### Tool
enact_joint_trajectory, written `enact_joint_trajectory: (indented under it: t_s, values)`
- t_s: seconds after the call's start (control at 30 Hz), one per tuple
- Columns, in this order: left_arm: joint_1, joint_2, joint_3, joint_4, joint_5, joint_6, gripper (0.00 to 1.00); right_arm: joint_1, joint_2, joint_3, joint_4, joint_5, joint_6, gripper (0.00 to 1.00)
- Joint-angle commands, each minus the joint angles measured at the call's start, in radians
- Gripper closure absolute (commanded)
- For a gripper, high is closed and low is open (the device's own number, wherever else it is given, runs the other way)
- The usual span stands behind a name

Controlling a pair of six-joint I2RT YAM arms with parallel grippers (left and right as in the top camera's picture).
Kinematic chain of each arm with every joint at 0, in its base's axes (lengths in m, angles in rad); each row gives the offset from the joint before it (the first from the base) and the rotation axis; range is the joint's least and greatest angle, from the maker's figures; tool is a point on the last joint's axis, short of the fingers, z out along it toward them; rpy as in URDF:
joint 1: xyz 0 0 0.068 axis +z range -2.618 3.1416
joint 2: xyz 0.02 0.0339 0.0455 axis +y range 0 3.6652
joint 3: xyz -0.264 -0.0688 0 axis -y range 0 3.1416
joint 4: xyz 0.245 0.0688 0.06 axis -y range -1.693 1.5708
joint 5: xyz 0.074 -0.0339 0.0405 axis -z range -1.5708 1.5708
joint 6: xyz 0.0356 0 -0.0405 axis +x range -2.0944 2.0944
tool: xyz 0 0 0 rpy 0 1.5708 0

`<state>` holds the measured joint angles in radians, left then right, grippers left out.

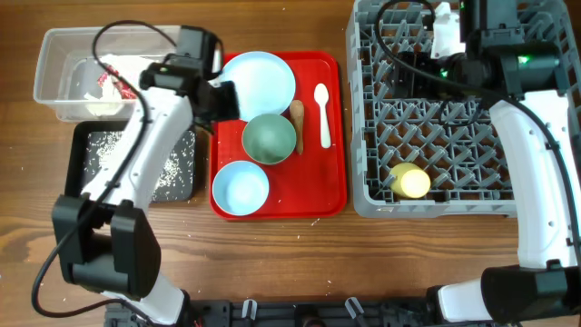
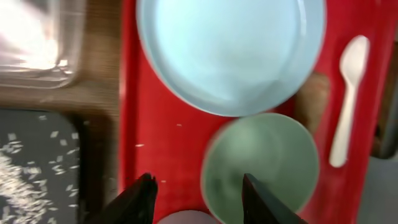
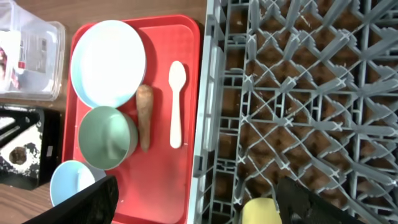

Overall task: Sort waste into correct bins and load items into the dishwasher rack
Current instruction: 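Grasp the carrot on the red tray with the left gripper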

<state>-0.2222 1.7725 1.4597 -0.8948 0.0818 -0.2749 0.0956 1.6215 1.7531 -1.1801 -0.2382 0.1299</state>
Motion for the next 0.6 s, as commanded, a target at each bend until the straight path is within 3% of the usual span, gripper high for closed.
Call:
enact_joint_trajectory:
  t_s: [0.0, 0.23, 0.3, 0.47, 0.57]
  values:
    - [-0.12, -0.016, 0.014, 0.04, 0.026, -0.001, 0.47, 0.0, 0.008, 0.008, 0.01, -0.017, 0.008, 0.17]
    - [-0.378, 0.094, 0.014, 0.099, -0.022, 0.171, 0.38, 0.0, 0.008, 0.008, 0.01, 0.005, 0.003, 0.16]
    - [-0.407, 0.128, 0.014, 0.098, -0.09, 0.171, 0.38, 0.0, 0.008, 0.007, 0.01, 0.005, 0.003, 0.16]
    - [-0.411, 0.169, 0.014, 0.114, -0.099, 0.153, 0.38, 0.0, 0.008, 0.007, 0.013, 0.005, 0.003, 0.16]
    - [-0.359, 0.154, 0.05, 0.122, -0.098, 0.053, 0.36, 0.0, 0.008, 0.007, 0.014, 0.004, 0.003, 0.16]
